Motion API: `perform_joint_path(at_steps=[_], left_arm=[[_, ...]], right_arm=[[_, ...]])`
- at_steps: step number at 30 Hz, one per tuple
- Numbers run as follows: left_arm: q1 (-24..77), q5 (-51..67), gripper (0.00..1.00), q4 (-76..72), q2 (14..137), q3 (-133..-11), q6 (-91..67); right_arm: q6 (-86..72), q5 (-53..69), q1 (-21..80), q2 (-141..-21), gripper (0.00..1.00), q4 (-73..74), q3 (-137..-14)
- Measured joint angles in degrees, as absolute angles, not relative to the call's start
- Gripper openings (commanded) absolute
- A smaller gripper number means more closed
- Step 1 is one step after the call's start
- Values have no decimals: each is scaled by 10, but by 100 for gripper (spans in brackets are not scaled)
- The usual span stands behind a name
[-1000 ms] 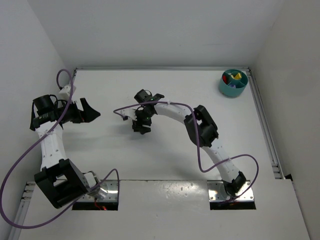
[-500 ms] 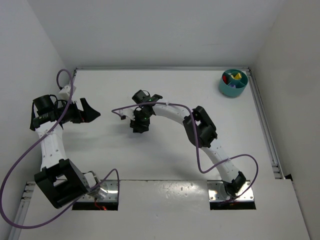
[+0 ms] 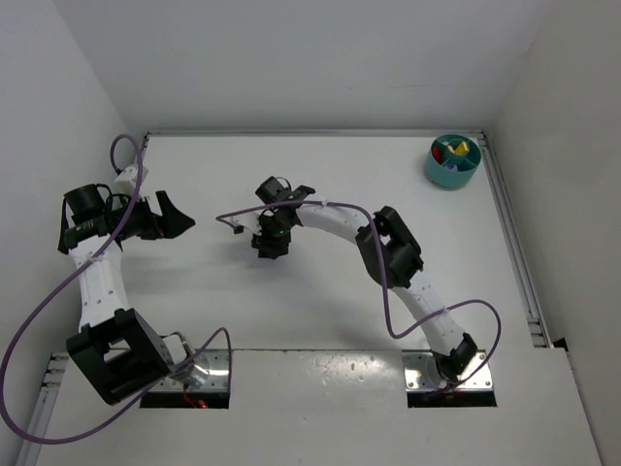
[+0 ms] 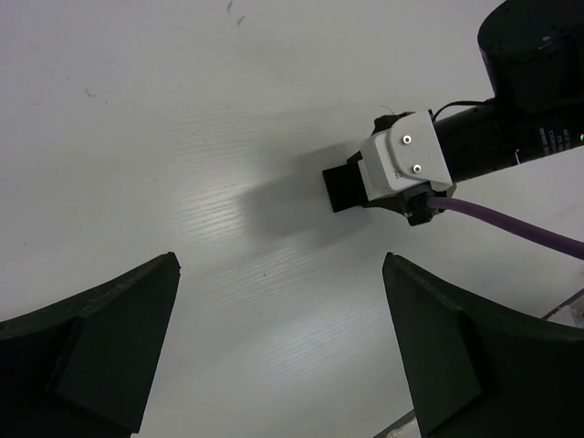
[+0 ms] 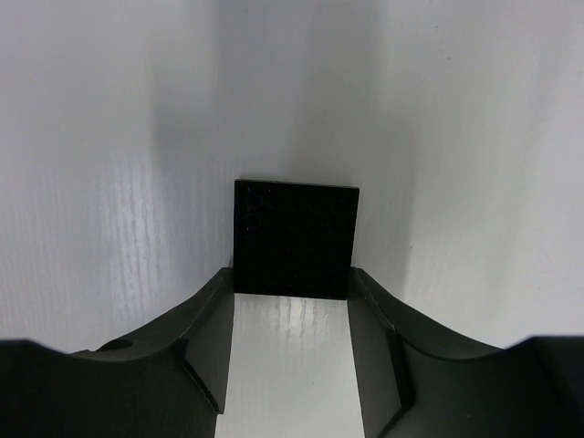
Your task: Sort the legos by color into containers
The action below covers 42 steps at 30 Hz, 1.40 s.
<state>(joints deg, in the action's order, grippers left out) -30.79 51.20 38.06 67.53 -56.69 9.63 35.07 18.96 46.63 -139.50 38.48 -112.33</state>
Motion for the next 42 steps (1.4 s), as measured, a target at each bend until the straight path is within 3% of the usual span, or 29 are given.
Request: perform_joint_path(at_steps=[19,42], left_arm=[[-307,532,100,381,679,-567,101],[-226,531,100,316,679,-543,63]], right_arm=[[312,150,444,-1247,15,416,-923],[400,57,189,-1072,14,578,-910]])
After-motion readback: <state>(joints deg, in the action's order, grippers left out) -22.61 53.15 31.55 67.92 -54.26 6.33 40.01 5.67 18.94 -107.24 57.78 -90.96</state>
